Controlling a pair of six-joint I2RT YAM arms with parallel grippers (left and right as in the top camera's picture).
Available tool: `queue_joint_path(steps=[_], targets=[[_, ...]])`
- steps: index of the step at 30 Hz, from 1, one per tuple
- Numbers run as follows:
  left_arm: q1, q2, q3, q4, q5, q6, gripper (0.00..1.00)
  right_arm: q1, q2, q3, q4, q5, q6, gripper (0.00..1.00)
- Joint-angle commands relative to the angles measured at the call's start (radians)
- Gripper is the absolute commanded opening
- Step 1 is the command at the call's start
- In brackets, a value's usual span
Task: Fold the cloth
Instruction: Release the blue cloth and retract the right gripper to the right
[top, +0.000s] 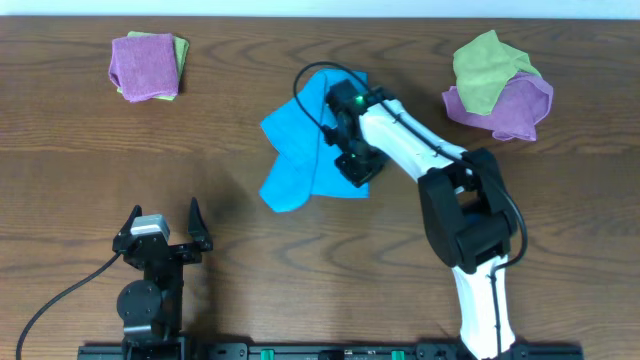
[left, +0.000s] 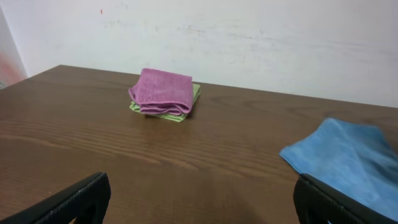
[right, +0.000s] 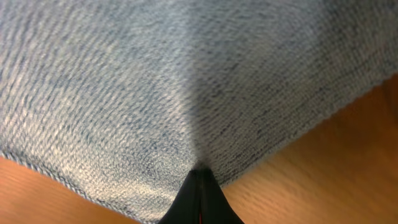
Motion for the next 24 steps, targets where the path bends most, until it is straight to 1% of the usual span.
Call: queue_joint_path(steps=[1,4,9,12,14,16,20,22,24], targets=[[-0.005,-0.005,-0.018,-0.049,-0.011,-0.004,0.95,-0.038,-0.051,-0.023,-0.013,0.005,0.024,0.01],[-0.005,-0.005,-0.018,-0.049,-0.011,-0.004,0.95,-0.056,-0.116,-0.064,0.003,0.006,0.023,0.01],[-0.005,-0.005,-0.018,-0.049,-0.011,-0.004,0.96,-0.076,-0.299,-0.267,0.116,0.007,0.021,0.02],[-0.005,-0.005,-0.018,-0.049,-0.011,-0.004,0.95,-0.076,-0.472,-0.412,0.208,0.006,0.021,0.02],[-0.005,-0.005,-0.018,-0.049,-0.011,-0.004,0.96,-0.074,-0.593,-0.510,0.300,0.002,0.021,0.01],[-0.005,-0.005,-0.018,-0.049,-0.011,-0.004,0.95,-0.073,-0.665,-0.602,0.393,-0.025,0.021,0.02],[-0.005,-0.005,-0.018,-0.049,-0.011,-0.004,0.96,-0.072,-0.655,-0.723,0.525,-0.086,0.088,0.01],[-0.005,-0.005,-0.018,-0.049,-0.011,-0.004,0.95,-0.066,-0.635,-0.750,0.593,-0.153,0.092,0.01],[-0.005,-0.005,-0.018,-0.049,-0.011,-0.004,0.95,-0.057,-0.615,-0.752,0.641,-0.172,0.091,0.01]])
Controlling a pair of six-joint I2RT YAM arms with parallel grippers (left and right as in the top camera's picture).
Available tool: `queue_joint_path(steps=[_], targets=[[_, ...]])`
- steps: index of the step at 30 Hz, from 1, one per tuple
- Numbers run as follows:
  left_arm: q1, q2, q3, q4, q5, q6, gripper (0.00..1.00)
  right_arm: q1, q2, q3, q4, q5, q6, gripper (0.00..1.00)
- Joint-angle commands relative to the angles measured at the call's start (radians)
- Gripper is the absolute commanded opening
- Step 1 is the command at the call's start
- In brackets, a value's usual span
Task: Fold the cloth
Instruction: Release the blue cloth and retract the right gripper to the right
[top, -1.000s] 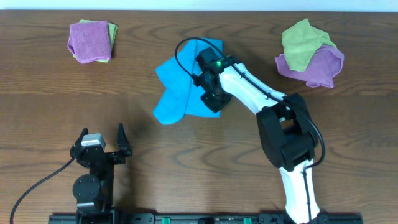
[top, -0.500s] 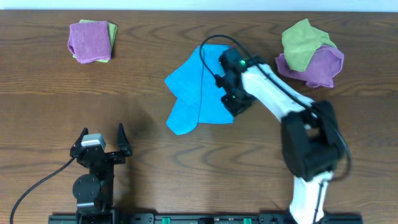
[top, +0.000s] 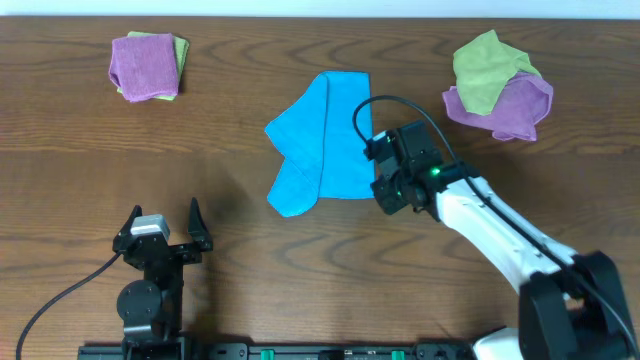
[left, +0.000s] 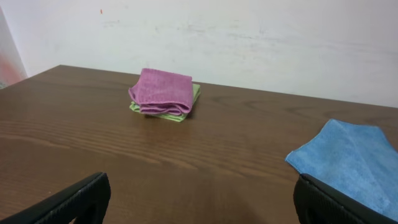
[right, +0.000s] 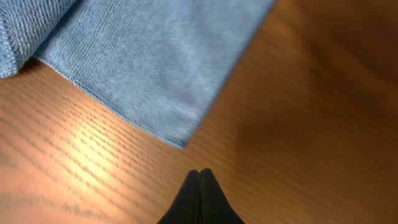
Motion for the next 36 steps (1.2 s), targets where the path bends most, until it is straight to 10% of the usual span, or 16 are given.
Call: queue_joint_path(steps=[1,16,36], targets=[[-0.005,-0.005,-0.018,-0.048,-0.011,-0.003,0.96,0.016,0.029,-0.005,0.058,-0.072,0.030,0.02],[-0.005,-0.005,-0.018,-0.048,-0.011,-0.003,0.96,0.045,0.192,-0.005,0.162,-0.131,0.029,0.02],[-0.005,-0.005,-0.018,-0.048,-0.011,-0.003,0.95,0.027,0.196,-0.004,-0.212,0.016,0.192,0.02]])
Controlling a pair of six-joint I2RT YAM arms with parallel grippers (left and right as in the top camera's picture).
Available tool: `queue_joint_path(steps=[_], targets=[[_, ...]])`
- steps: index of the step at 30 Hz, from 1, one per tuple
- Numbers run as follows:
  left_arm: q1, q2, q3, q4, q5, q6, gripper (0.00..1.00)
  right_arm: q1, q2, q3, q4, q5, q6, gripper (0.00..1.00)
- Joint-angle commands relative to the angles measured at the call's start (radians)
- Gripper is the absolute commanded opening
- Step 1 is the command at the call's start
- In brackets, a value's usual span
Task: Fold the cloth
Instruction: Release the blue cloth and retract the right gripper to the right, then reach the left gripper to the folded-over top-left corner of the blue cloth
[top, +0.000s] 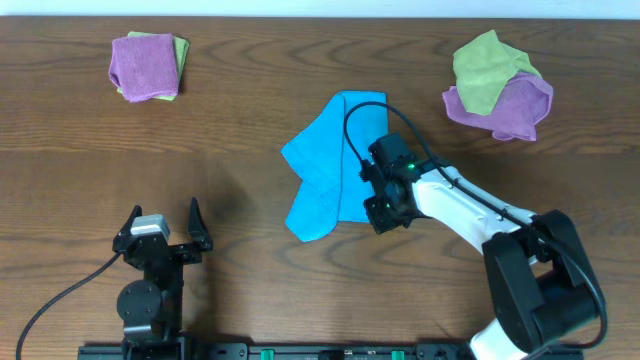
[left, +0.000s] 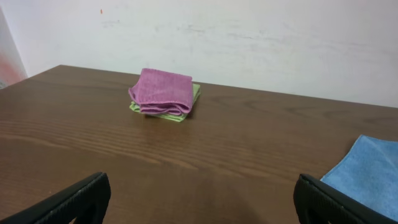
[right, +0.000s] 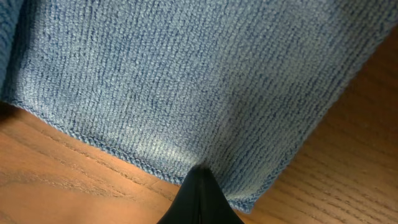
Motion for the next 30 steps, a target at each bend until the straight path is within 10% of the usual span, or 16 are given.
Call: queue_joint_path(steps=[1,11,12,14,16,19,30], targets=[[-0.005,-0.005,-0.018,-0.048,-0.011,-0.004,0.95,-0.009,0.018,-0.034,-0.026,0.048,0.042,0.01],[-0.005,-0.005,-0.018,-0.048,-0.011,-0.004,0.95,-0.006,-0.501,-0.015,-0.105,0.025,0.066,0.02],[-0.005,-0.005,-0.018,-0.048,-0.011,-0.004,0.95,-0.006,-0.563,-0.014,-0.109,0.009,0.066,0.24],[-0.005,-0.005,-0.018,-0.041,-0.012,-0.003,0.95,-0.006,-0.698,-0.014,-0.107,-0.024,0.066,0.37],[-0.005,-0.005,-0.018,-0.039,0.001,-0.007,0.96,-0.006,-0.859,-0.014,-0.130,-0.026,0.065,0.80],[-0.005,-0.005,-0.018,-0.032,0.004,-0.007,0.95,-0.006,-1.051,-0.014,-0.251,-0.016,0.065,0.99],[-0.005,-0.005,-0.018,0.174,0.370,-0.006,0.95,-0.006,-1.256,-0.014,-0.373,0.113,0.042,0.99]])
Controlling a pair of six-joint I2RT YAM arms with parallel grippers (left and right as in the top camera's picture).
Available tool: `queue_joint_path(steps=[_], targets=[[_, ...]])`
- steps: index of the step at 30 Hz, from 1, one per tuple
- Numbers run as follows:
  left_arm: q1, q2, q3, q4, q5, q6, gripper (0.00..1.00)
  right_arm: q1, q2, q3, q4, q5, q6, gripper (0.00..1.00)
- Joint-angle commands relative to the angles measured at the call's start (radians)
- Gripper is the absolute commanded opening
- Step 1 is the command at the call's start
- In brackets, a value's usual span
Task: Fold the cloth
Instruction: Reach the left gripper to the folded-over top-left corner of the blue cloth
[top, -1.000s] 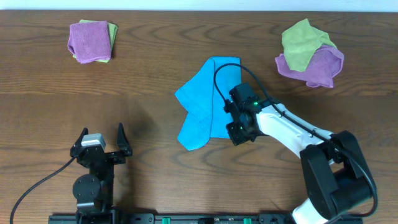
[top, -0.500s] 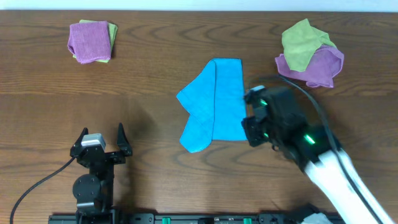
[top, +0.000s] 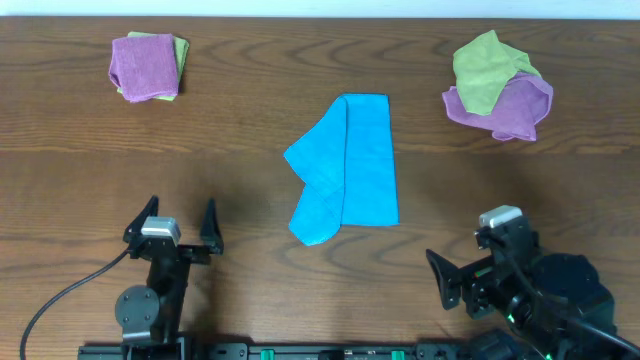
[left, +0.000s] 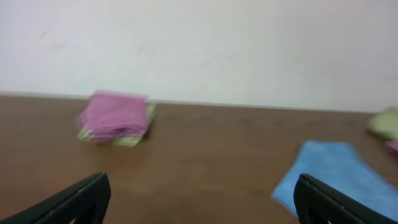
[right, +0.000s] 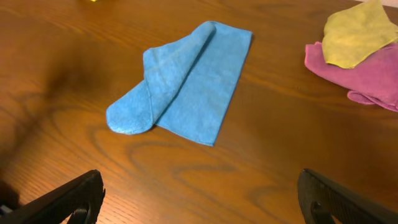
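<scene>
The blue cloth (top: 345, 165) lies flat at the table's middle, a long strip with its left part folded over in a rumpled flap; it also shows in the right wrist view (right: 186, 81) and the left wrist view (left: 329, 171). No gripper touches it. My right gripper (top: 455, 285) sits at the near right edge of the table, open (right: 199, 186), with bare wood between its fingers. My left gripper (top: 180, 215) rests at the near left, open (left: 202, 186) and empty.
A folded purple and green stack (top: 147, 66) sits at the far left corner, also in the left wrist view (left: 115, 117). A crumpled green and purple heap (top: 497, 85) lies at the far right (right: 360, 50).
My right gripper was shut at the blue cloth's near right edge; it is now open, off the cloth, at the near right of the table. The left gripper has turned slightly rightward.
The right gripper was shut on the blue cloth left of centre. Then it was shut just off the cloth's near right corner, then at its near edge with the cloth further right. Now the cloth lies free as a long strip and both arms are back.
</scene>
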Motion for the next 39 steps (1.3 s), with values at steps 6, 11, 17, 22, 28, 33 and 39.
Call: queue_joint_path(steps=[6,11,17,22,28,33,39], targets=[[-0.006,-0.006,-0.008,0.229,0.333,-0.076,0.95,-0.006,0.000,0.001,0.110,0.023,-0.013,0.99],[-0.048,0.040,0.026,0.395,0.255,-0.217,0.95,-0.012,0.031,0.001,0.209,0.085,-0.013,0.99],[-0.082,0.462,0.278,0.341,0.237,-0.174,0.96,-0.038,0.172,0.015,0.332,0.081,-0.003,0.99],[-0.083,0.917,0.580,0.188,0.373,-0.098,0.95,-0.038,0.218,0.111,0.320,0.082,-0.002,0.99],[-0.157,1.352,0.997,-0.172,0.342,0.090,0.96,-0.038,0.218,0.133,0.265,0.138,0.024,0.99],[-0.326,1.651,1.308,-0.399,0.095,0.185,0.96,-0.038,0.218,0.133,0.258,0.137,0.026,0.96],[-0.425,1.782,1.357,-0.489,-0.119,0.157,0.50,-0.038,0.218,0.133,0.252,0.137,0.037,0.79]])
